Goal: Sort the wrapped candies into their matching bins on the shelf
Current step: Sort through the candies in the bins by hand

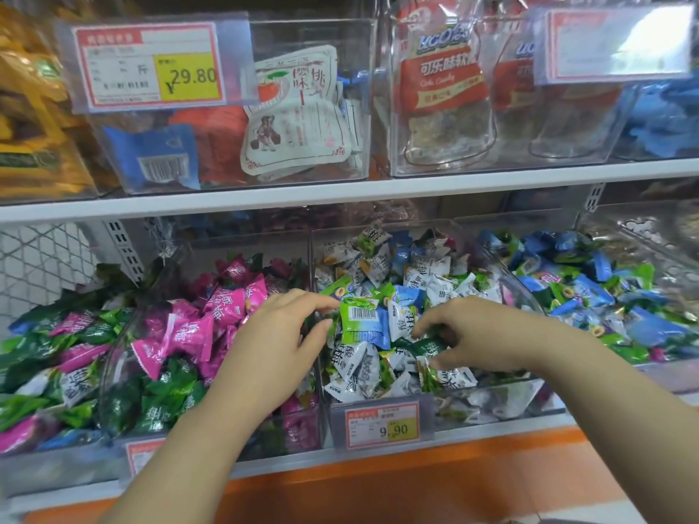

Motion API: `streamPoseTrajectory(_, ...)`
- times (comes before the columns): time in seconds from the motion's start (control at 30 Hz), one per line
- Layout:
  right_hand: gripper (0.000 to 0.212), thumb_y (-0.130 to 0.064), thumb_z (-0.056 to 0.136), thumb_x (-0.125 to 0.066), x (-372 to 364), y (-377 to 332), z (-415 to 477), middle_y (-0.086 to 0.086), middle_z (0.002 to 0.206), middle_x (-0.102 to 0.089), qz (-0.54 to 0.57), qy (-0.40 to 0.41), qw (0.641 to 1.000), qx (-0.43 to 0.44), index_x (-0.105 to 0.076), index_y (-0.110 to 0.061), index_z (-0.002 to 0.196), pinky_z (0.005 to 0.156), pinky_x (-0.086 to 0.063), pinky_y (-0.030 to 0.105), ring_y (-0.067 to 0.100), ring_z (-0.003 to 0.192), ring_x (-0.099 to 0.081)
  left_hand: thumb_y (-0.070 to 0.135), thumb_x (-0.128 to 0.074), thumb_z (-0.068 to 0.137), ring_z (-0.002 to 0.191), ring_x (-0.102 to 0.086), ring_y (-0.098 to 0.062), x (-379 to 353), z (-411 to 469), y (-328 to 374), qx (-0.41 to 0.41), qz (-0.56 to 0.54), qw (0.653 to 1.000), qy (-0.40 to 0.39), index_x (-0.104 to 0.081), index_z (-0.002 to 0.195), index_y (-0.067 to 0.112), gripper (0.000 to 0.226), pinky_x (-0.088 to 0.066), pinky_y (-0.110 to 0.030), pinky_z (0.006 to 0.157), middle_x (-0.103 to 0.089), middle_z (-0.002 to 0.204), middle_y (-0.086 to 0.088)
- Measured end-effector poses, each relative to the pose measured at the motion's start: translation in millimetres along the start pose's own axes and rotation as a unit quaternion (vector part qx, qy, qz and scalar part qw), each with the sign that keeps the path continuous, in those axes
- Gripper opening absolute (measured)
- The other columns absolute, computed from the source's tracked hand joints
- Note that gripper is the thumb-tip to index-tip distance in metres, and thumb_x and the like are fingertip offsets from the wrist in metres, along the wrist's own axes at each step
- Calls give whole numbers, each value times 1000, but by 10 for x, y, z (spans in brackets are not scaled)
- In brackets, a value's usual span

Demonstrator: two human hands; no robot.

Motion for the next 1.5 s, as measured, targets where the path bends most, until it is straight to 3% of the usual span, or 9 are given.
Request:
streamPoseTrajectory(0.1,40,-27,86,-68,-1,-8,44,-8,115,-56,10,-1,1000,4,-55,-26,124,63,-35,10,-4,77,-47,29,-53,94,108,-42,1,-14,-4,-9,-4,5,1000,-9,-60,118,32,25,-28,-16,89,-49,104,26)
streamPoseTrajectory(0.3,42,-25,88,-65,-33,-50,25,-5,126,-54,-5,-5,1000,-9,-53,-26,128,92,-42,23,11,110,-52,28,-53,94,108,-43,0,-9,5,-5,-8,8,1000,-6,-61,117,32,25,-29,-16,89,-49,104,27)
streamPoseTrajectory(0.6,47,-23,83,-71,0,-29,-38,-11,108,-46,20,66,998,10,-55,-27,127,83,-40,18,7,97,-50,27,-54,94,106,-50,-2,26,11,15,-6,-10,1000,8,-62,117,31,25,-38,-22,92,-51,105,25)
streamPoseTrajectory(0.77,31,-16,84,-69,84,45,-110,-19,101,-55,73,104,992,19,-58,-32,108,75,-40,11,0,93,-54,27,-54,94,76,-48,7,41,31,49,-9,-26,999,16,-62,117,32,25,-38,-18,80,-52,108,25)
streamPoseTrajectory(0.93,23,-17,79,-74,360,96,-308,-17,78,-57,207,283,936,33,-58,-29,90,62,-39,5,-5,66,-53,24,-56,93,91,-48,20,-16,66,274,-23,-94,995,24,-58,118,37,28,-40,-6,84,-52,106,30)
streamPoseTrajectory(1.07,28,-24,70,-79,423,-2,-441,-1,77,-66,367,278,885,61,-62,-23,93,62,-47,12,4,60,-61,32,-56,91,105,-51,15,-130,65,620,-16,-262,965,-6,-38,126,56,45,-43,-4,80,-52,117,33)
streamPoseTrajectory(1.2,35,-35,63,-73,393,-81,-493,2,82,-68,412,265,868,81,-66,-23,94,70,-54,20,12,70,-65,38,-56,89,67,-61,-4,-198,56,840,-20,-361,932,-27,-41,119,62,42,-50,-23,67,-63,91,19)
streamPoseTrajectory(1.3,25,-29,74,-69,423,-21,-553,1,85,-73,404,257,874,83,-69,-24,99,78,-55,23,16,82,-69,32,-56,91,40,-32,-7,-216,60,852,-13,-369,929,-15,-52,115,50,30,-40,-22,50,-44,49,4)
streamPoseTrajectory(1.5,18,-8,83,-70,255,409,-548,-7,80,-73,209,129,969,-39,-69,-22,95,72,-52,11,-4,70,-66,34,-55,91,43,-32,-4,-221,98,718,17,-328,945,3,-51,110,54,28,-35,-23,46,-34,57,-8)
Point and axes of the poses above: each hand's wrist, its own z-axis towards the middle knuckle, its own x-axis out of the back of the hand, y = z × x, the point moved 4 cm from there along z, towards the middle knuckle
